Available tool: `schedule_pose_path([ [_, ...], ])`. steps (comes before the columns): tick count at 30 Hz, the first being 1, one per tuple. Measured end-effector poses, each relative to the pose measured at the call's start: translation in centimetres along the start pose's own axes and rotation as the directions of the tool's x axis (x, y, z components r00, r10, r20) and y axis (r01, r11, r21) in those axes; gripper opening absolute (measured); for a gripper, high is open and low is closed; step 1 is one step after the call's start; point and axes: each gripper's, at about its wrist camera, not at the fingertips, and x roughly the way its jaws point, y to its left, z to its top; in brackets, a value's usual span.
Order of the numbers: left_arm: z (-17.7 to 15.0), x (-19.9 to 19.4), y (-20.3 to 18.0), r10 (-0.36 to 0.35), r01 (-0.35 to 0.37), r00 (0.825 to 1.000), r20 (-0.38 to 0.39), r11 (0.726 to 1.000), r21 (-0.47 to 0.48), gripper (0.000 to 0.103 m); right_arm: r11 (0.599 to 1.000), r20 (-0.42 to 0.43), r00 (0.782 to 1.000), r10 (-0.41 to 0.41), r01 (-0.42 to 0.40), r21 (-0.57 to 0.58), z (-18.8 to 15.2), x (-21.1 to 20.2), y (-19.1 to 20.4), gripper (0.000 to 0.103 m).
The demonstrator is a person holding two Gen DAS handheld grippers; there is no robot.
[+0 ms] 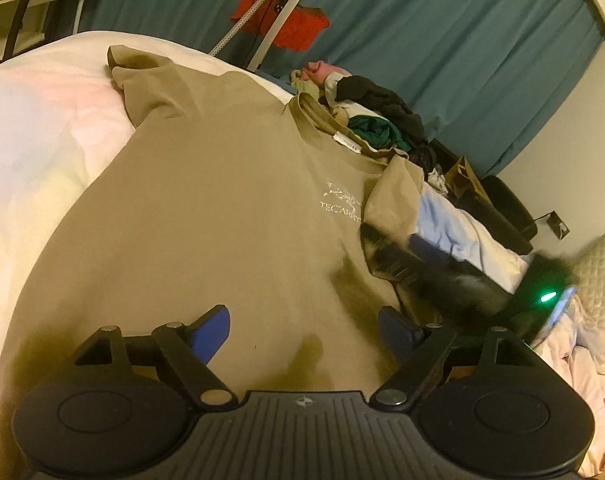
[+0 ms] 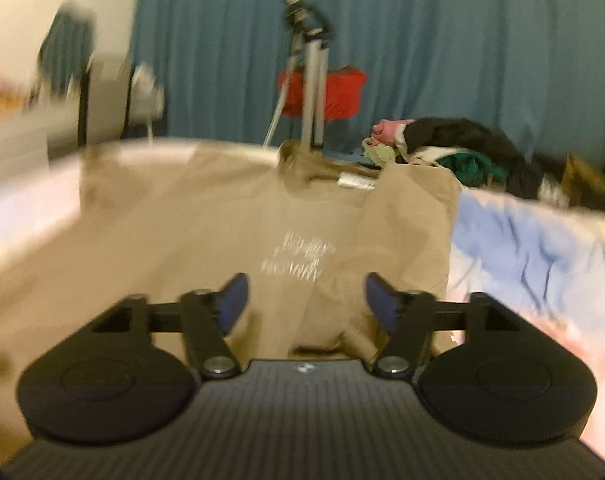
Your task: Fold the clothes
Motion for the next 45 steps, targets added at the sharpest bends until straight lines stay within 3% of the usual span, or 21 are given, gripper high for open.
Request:
schedule_pose_path([
  [2,0.0,0.5,0.2,0.0,0.0,1.0,-0.004,1.0,-0.011,0.083,0.985,0.036,0.999,0.015,-0.021,0.169,0.7,0.0,-2.2,0.07],
  [3,0.1,0.9,0.2,0.0,0.0,1.0,-0.008,1.0,-0.02,0.083,0.959,0.053,0.999,0.01,-0.025,0.283,1.0,0.1,-4.1,0.07],
  [6,0.1,1.9,0.5,-0.005,0.004,1.0,-0.013,0.999,-0.039,0.083,0.851,-0.01,0.999,-0.048,0.046,0.523,0.7,2.2,-9.0,0.071],
  [7,0.1,2.3,0.6,-0.005,0.005,1.0,-0.014,0.999,-0.043,0.083,0.804,-0.039,0.997,-0.062,0.073,0.59,0.6,2.9,-10.6,0.064],
  [9,0.0,2.9,0.6,0.003,-0.004,1.0,-0.013,1.0,-0.031,0.083,0.746,-0.127,0.991,-0.044,0.117,0.656,0.0,5.4,-12.8,0.055],
  [11,-0.2,3.5,0.8,0.01,-0.01,1.0,-0.015,1.0,-0.018,0.083,0.71,-0.147,0.988,0.037,0.078,0.7,-0.4,7.5,-13.8,0.056],
  [12,-0.3,3.7,0.8,0.01,-0.01,1.0,-0.019,1.0,-0.019,0.083,0.718,-0.138,0.989,0.056,0.056,0.694,0.0,7.9,-13.7,0.056],
  [14,-0.4,4.0,0.8,0.009,-0.01,1.0,-0.021,1.0,-0.019,0.083,0.74,-0.121,0.987,0.101,0.007,0.673,0.9,8.3,-13.4,0.043],
  [15,-0.4,4.0,0.8,0.009,-0.009,1.0,-0.021,1.0,-0.016,0.084,0.758,-0.127,0.985,0.116,-0.005,0.652,1.5,8.4,-13.1,0.041],
  [17,-0.4,4.1,0.7,0.004,-0.004,1.0,-0.023,1.0,-0.015,0.084,0.794,-0.14,0.984,0.106,0.001,0.608,2.7,8.0,-13.4,0.016],
  [18,-0.4,4.1,0.7,0.004,-0.005,1.0,-0.024,1.0,-0.016,0.084,0.811,-0.146,0.984,0.101,0.004,0.585,3.3,7.8,-13.6,0.009],
  [21,-0.4,4.0,0.6,0.005,-0.005,1.0,-0.023,1.0,-0.018,0.084,0.857,-0.154,0.986,0.066,0.023,0.515,5.0,6.8,-14.3,0.009],
  [24,-0.3,4.0,0.6,0.007,-0.007,1.0,-0.02,1.0,-0.019,0.084,0.904,-0.148,0.989,-0.029,0.089,0.417,7.3,5.4,-15.8,0.008],
  [27,-0.3,4.0,0.6,0.009,-0.009,1.0,-0.02,1.0,-0.017,0.084,0.936,-0.149,0.977,-0.153,0.192,0.296,9.4,3.9,-17.9,0.008],
  [31,-0.3,4.0,0.5,0.011,-0.011,1.0,-0.017,1.0,0.001,0.084,0.918,-0.139,0.929,-0.344,0.363,0.158,11.6,4.4,-20.8,0.008],
  [35,-0.2,4.3,0.3,0.019,-0.019,1.0,-0.011,0.999,0.028,0.084,0.833,-0.17,0.832,-0.529,0.547,0.083,11.8,6.3,-23.5,0.008],
  [37,-0.2,4.5,0.2,0.024,-0.024,1.0,-0.008,0.999,0.041,0.084,0.81,-0.198,0.81,-0.553,0.578,0.102,10.9,6.5,-24.7,0.011],
  [39,-0.1,4.7,0.1,0.03,-0.03,1.0,-0.005,0.998,0.054,0.084,0.813,-0.191,0.83,-0.524,0.554,0.177,10.0,5.8,-25.1,0.014],
  [41,0.0,4.8,-0.2,0.036,-0.036,0.999,0.001,0.996,0.077,0.084,0.816,-0.197,0.849,-0.49,0.526,0.237,9.2,5.1,-25.2,0.034],
  [43,0.1,4.8,-0.5,0.04,-0.041,0.999,0.008,0.994,0.104,0.084,0.82,-0.195,0.864,-0.465,0.503,0.273,8.4,3.6,-24.7,0.075],
  [45,0.0,4.5,-0.8,0.048,-0.05,0.999,0.019,0.99,0.135,0.084,0.825,-0.19,0.875,-0.446,0.484,0.291,7.7,1.7,-23.8,0.081],
])
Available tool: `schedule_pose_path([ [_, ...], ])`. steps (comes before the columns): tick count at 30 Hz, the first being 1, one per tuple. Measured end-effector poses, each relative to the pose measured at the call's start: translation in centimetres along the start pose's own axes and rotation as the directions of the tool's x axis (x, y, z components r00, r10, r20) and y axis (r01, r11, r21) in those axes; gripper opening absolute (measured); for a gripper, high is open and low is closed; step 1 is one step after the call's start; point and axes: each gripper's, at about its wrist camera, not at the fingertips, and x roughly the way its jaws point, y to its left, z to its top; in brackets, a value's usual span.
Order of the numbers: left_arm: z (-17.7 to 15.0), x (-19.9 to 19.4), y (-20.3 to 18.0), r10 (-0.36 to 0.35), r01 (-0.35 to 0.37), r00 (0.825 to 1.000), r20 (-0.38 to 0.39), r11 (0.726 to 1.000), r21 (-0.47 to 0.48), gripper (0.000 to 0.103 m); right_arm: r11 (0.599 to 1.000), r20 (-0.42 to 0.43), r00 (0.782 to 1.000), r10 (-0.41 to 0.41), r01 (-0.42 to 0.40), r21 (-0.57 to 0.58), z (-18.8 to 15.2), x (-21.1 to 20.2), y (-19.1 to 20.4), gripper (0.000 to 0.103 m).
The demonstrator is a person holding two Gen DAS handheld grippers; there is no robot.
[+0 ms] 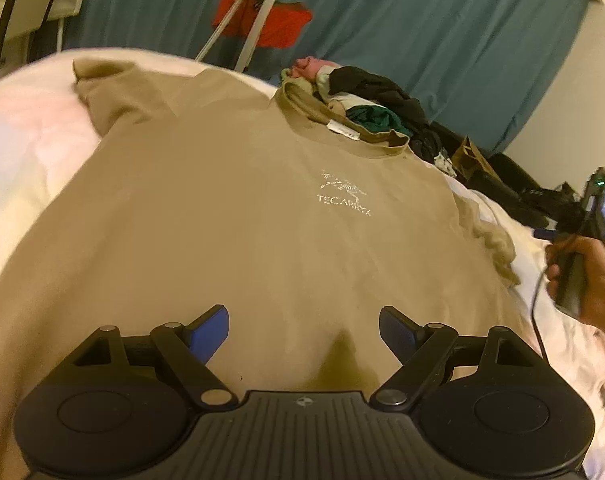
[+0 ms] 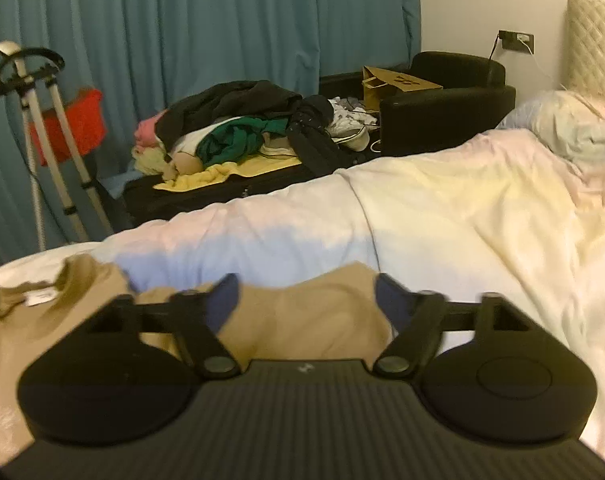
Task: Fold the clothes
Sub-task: 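Move both grippers toward the shirt's side edge to begin folding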
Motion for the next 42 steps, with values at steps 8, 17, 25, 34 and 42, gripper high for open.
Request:
schedule_pose_path([
  [8,-0.3,-2.7,-0.7,0.024,-0.028,0.998,0.054,0.997,0.069,0.085,0.991,0.003,0.992,0.125,-0.125,-0.047,-4.6,-11.2,0.2,0.081],
  [17,-1.0,-6.5,-1.0,0.048,-0.061,0.993,0.112,0.991,0.115,0.087,0.98,-0.054,0.981,0.185,-0.188,-0.067,-8.1,-21.0,0.6,0.081],
  [25,-2.9,-7.6,-3.1,-0.069,0.067,0.998,0.013,0.987,0.143,0.087,0.956,-0.014,0.964,0.267,-0.263,0.132,-9.4,-27.1,-3.7,0.081],
  [34,-8.1,-6.5,-9.2,-0.369,0.41,0.883,-0.291,0.907,0.096,0.08,0.935,0.08,0.968,0.236,-0.249,0.251,-10.7,-30.9,-7.1,0.081],
  [42,-12.8,-3.0,-16.9,-0.401,0.511,0.792,-0.461,0.849,0.139,0.032,0.929,0.115,0.959,0.259,-0.28,0.243,-11.2,-32.6,-8.3,0.081],
])
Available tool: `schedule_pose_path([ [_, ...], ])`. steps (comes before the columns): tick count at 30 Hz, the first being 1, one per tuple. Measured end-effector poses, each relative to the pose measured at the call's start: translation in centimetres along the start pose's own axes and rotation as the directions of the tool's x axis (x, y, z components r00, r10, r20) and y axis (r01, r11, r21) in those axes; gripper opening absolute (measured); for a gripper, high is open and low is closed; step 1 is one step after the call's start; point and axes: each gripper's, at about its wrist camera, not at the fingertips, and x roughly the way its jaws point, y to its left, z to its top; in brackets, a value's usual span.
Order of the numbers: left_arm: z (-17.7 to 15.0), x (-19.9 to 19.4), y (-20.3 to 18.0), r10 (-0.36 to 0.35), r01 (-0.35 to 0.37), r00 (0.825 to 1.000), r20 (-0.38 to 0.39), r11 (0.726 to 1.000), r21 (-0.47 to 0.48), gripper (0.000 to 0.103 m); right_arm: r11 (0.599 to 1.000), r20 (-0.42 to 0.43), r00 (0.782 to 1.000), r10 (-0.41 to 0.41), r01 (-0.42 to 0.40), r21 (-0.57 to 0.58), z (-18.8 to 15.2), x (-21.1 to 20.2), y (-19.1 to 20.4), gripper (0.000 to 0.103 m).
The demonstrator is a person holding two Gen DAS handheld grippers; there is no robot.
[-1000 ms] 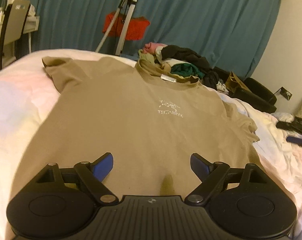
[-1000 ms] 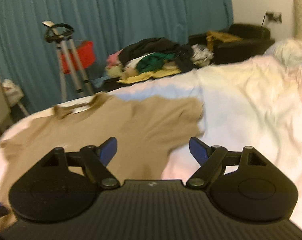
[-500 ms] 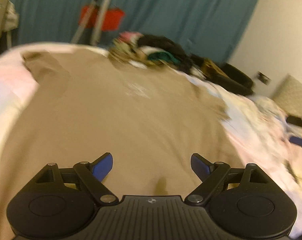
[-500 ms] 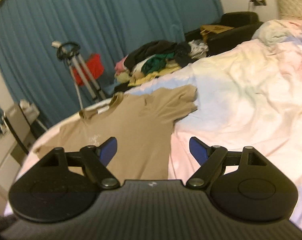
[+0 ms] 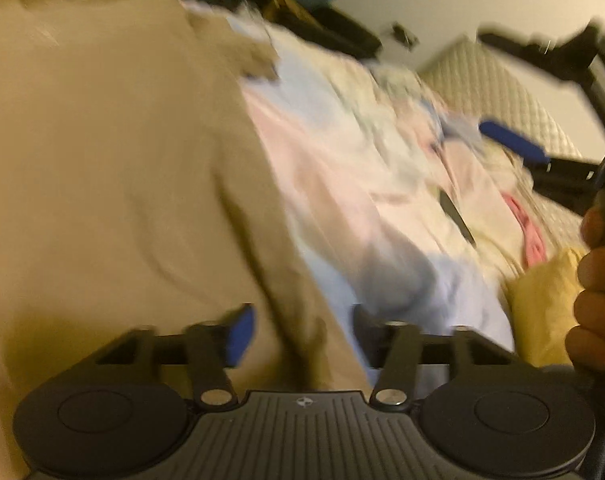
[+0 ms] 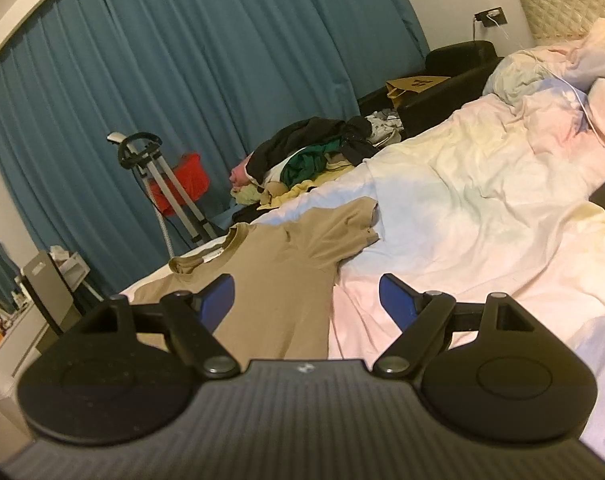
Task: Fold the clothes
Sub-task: 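Move both grippers toward the shirt's side edge to begin folding, then grasp the shirt side edge with the right gripper and fold it inward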
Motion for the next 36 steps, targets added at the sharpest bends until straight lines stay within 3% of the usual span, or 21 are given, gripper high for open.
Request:
schedule_pose_path([
  [2,-0.3,2.0,-0.8,-0.01,0.011,0.998,-0.059,1.0,0.019,0.015,1.0,-0.002,1.0,0.001,-0.001,0.02,-0.1,-0.2,-0.5,0.081],
  [8,-1.1,3.6,-4.4,0.057,-0.042,0.995,-0.078,0.983,0.181,0.015,0.998,-0.014,1.0,0.014,-0.013,0.057,-0.2,0.1,-1.4,0.081],
  [10,-1.0,2.9,-4.4,0.07,-0.053,0.994,-0.088,0.981,0.186,0.018,0.997,-0.018,1.0,0.02,-0.019,0.069,-0.2,0.3,-1.7,0.081],
  [12,-0.9,1.8,-4.1,0.081,-0.063,0.992,-0.1,0.983,0.174,0.043,0.996,-0.03,0.999,0.031,-0.028,0.089,-0.2,0.7,-2.0,0.081],
  [13,-0.9,1.2,-4.0,0.088,-0.069,0.991,-0.104,0.983,0.168,0.05,0.994,-0.037,0.999,0.037,-0.033,0.1,-0.2,0.9,-2.1,0.081],
  [15,-0.5,-0.9,-3.3,0.137,-0.126,0.989,-0.062,0.979,0.163,0.074,0.989,-0.064,0.996,0.063,-0.054,0.139,0.0,2.0,-2.6,0.083],
  [18,0.7,-4.9,-1.4,0.239,-0.241,0.971,0.028,0.961,0.135,0.084,0.973,-0.121,0.985,0.123,-0.095,0.211,0.6,4.7,-3.0,0.083],
  [21,2.1,-9.1,1.3,0.343,-0.353,0.93,0.13,0.933,0.071,0.093,0.954,-0.164,0.971,0.174,-0.125,0.271,1.2,9.0,-2.9,0.083],
  [24,2.9,-12.4,4.5,0.447,-0.453,0.861,0.241,0.891,-0.034,0.099,0.957,-0.19,0.965,0.179,-0.126,0.261,1.3,14.4,-2.5,0.083],
  [27,3.3,-14.3,7.8,0.52,-0.498,0.802,0.294,0.854,-0.152,0.1,0.959,-0.205,0.964,0.169,-0.114,0.259,1.1,19.8,-2.6,0.083],
  [31,3.1,-14.6,10.3,0.594,-0.568,0.737,0.323,0.803,-0.181,0.1,0.967,-0.197,0.974,0.112,-0.062,0.246,0.1,26.3,-3.6,0.083],
  [33,3.5,-13.9,11.1,0.622,-0.61,0.716,0.318,0.778,-0.147,0.1,0.956,-0.192,0.976,0.104,-0.045,0.288,-0.8,29.0,-4.7,0.083],
  [36,4.3,-12.8,11.8,0.609,-0.595,0.726,0.319,0.789,-0.153,0.1,0.926,-0.145,0.974,0.177,-0.114,0.36,-1.5,32.2,-5.8,0.083],
])
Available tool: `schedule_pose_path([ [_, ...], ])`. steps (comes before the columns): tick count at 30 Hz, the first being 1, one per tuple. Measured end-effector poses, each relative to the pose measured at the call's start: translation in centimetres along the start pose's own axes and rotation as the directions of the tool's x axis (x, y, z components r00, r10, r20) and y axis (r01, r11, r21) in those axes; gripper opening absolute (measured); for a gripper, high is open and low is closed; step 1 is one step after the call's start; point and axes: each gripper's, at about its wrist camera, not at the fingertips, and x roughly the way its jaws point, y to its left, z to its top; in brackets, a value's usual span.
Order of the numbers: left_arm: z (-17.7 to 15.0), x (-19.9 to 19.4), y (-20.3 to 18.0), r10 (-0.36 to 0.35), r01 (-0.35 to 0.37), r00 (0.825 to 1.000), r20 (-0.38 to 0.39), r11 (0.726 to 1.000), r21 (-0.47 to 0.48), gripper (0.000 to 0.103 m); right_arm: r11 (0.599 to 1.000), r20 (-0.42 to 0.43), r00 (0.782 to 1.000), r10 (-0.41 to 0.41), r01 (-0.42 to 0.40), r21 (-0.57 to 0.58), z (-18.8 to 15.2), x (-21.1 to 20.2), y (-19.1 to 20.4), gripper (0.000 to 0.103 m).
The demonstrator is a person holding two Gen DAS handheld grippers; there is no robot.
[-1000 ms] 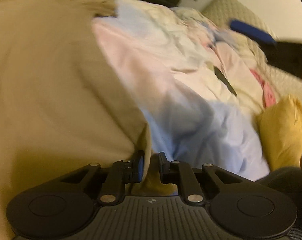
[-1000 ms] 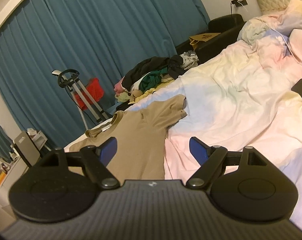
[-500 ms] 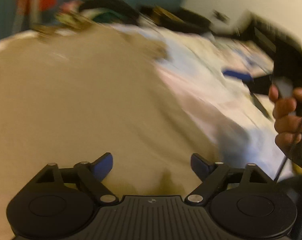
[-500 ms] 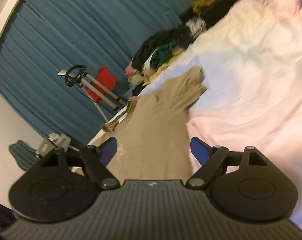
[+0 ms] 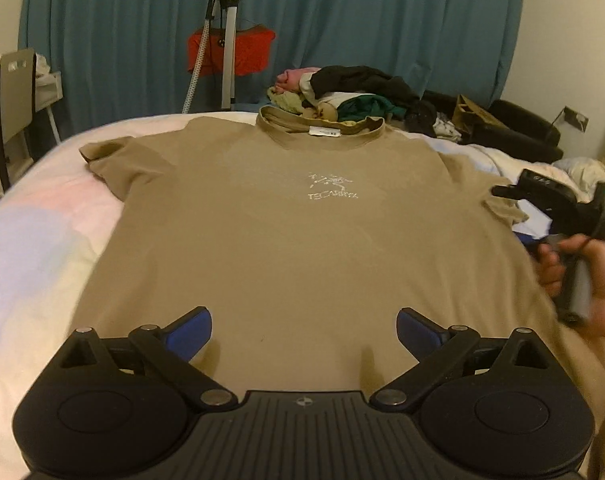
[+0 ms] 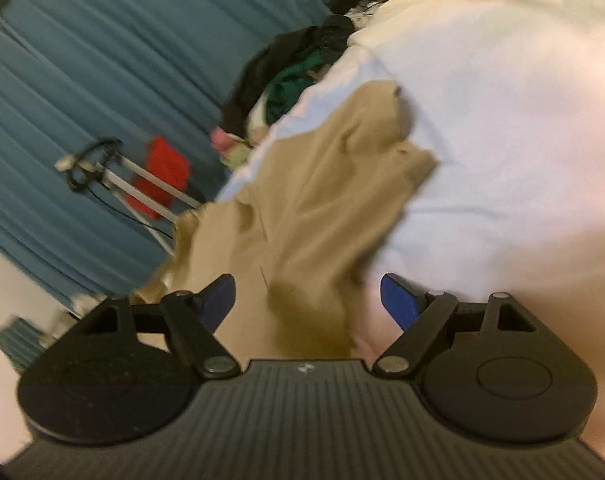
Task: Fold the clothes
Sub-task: 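Grasp the shirt side edge with the right gripper and fold it inward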
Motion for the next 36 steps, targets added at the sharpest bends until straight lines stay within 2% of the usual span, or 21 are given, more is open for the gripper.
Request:
schedule_pose_path([
  [3,0.3,1.6,-0.1,-0.042,0.042,0.999,-0.007,0.998,-0.039,0.1,0.997,0.062,0.996,0.07,-0.068,-0.039,0.8,2.2,0.6,0.083],
  [5,0.3,2.7,-0.2,-0.053,0.053,0.999,-0.008,0.997,-0.051,0.1,0.996,0.093,0.992,0.08,-0.075,-0.049,1.9,3.8,0.8,0.082],
  [8,0.5,4.5,0.0,-0.049,0.047,0.998,-0.027,0.997,-0.065,0.1,0.997,0.135,0.99,0.049,-0.04,-0.066,3.6,5.9,1.2,0.069],
  [9,0.6,5.0,0.1,-0.048,0.045,0.998,-0.033,0.997,-0.07,0.1,0.998,0.146,0.989,0.011,-0.002,-0.062,4.3,6.6,1.1,0.06],
  [11,0.9,5.7,0.2,-0.051,0.048,0.998,-0.037,0.995,-0.086,0.1,0.996,0.142,0.988,-0.061,0.07,-0.06,5.2,7.5,1.1,0.038],
  [12,1.1,6.0,0.3,-0.052,0.048,0.998,-0.036,0.995,-0.091,0.1,0.991,0.138,0.985,-0.101,0.111,-0.072,5.6,7.7,1.3,0.014],
  [14,1.4,6.1,0.5,-0.041,0.038,0.999,-0.034,0.994,-0.098,0.1,0.978,0.155,0.975,-0.162,0.179,-0.107,6.1,7.4,2.2,0.01],
  [18,1.9,5.5,0.9,-0.025,0.024,1.0,-0.014,0.994,-0.105,0.1,0.943,0.226,0.957,-0.182,0.235,-0.237,6.6,5.7,6.2,0.009],
  [22,2.4,3.1,1.8,-0.028,0.031,0.999,0.023,0.992,-0.125,0.1,0.852,0.307,0.934,-0.184,0.307,-0.424,5.7,4.0,12.9,0.009],
  [27,2.9,0.1,3.7,0.013,0.0,0.997,0.076,0.986,-0.166,0.1,0.682,0.386,0.913,-0.132,0.366,-0.633,1.5,3.6,21.9,0.009],
  [29,3.2,-0.8,4.7,0.04,-0.022,0.995,0.096,0.982,-0.188,0.1,0.628,0.385,0.916,-0.115,0.367,-0.686,-0.9,4.2,24.7,0.009],
  [32,3.5,-1.2,7.0,0.087,-0.06,0.991,0.103,0.968,-0.243,0.101,0.536,0.344,0.931,-0.122,0.354,-0.766,-5.9,6.4,28.1,0.009],
  [36,3.6,-0.8,9.9,0.141,-0.108,0.986,0.086,0.944,-0.313,0.101,0.42,0.258,0.952,-0.166,0.305,-0.855,-13.2,11.1,30.2,0.009],
])
